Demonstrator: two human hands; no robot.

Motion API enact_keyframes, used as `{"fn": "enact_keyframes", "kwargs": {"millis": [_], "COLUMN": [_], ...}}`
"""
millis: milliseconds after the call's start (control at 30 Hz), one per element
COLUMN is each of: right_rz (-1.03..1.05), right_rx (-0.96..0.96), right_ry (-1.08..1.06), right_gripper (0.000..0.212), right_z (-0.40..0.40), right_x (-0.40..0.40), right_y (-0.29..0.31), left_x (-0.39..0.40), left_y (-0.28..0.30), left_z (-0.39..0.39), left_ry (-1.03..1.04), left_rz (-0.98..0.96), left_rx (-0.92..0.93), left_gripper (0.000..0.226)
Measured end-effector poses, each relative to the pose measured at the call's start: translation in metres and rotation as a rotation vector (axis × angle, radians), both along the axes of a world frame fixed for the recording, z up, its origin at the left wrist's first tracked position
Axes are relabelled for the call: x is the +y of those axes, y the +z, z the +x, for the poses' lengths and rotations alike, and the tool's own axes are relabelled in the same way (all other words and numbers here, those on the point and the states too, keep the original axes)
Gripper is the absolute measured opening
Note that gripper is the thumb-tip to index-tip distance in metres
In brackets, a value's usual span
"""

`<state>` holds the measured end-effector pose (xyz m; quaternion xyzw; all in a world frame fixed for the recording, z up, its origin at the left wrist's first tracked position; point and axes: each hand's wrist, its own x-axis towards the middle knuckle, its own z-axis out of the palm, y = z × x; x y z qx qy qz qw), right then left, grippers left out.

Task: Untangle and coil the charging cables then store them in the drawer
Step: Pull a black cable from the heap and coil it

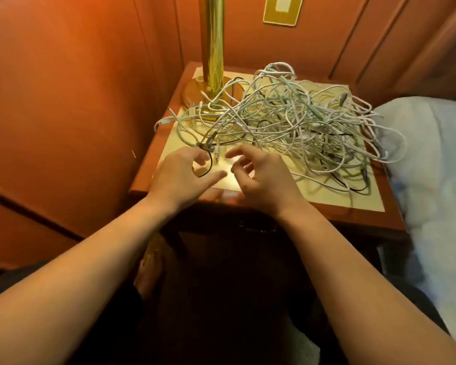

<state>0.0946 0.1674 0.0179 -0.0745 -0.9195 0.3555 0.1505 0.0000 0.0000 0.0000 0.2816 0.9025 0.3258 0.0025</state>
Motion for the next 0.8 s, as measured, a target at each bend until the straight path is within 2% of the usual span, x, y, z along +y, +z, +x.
{"fn": "enact_keyframes", "kwargs": {"millis": [67,333,500,567,633,700,800], "right_rz": [-0.036,-0.131,-0.208,-0.251,-0.378,-0.488,-0.504], "right_rx": [0.006,0.072,0.135,0.109,0.051,0.007,-0.03], "right_ry": [-0.027,0.006,0.045,0.062,0.056,0.037,-0.003], "right_gripper": [0.026,0.049,0.044,0.047,0.04,0.028,0.025], "right_z": [-0.015,-0.055,-0.068,-0.073,-0.079,-0.086,-0.093], "right_x": [0.005,-0.014,-0.027,-0.03,-0.033,-0.04,-0.045], "right_y": [-0.003,0.0,-0.004,-0.004,-0.008,-0.013,-0.022], "left_x": [0.004,-0.013,-0.023,-0.026,-0.029,-0.031,-0.035], "left_y": [-0.001,0.014,0.036,0.04,0.042,0.044,0.045], "left_z": [-0.011,-0.056,-0.054,-0.054,-0.054,-0.054,-0.057], "left_ry": [0.002,-0.033,-0.171,-0.139,-0.07,-0.035,-0.058], "left_rz": [0.069,0.453,0.552,0.535,0.509,0.533,0.642], "left_rx": [0.025,-0.246,-0.471,-0.487,-0.493,-0.593,-0.777], "left_gripper": [0.027,0.032,0.036,0.04,0.045,0.051,0.051]}}
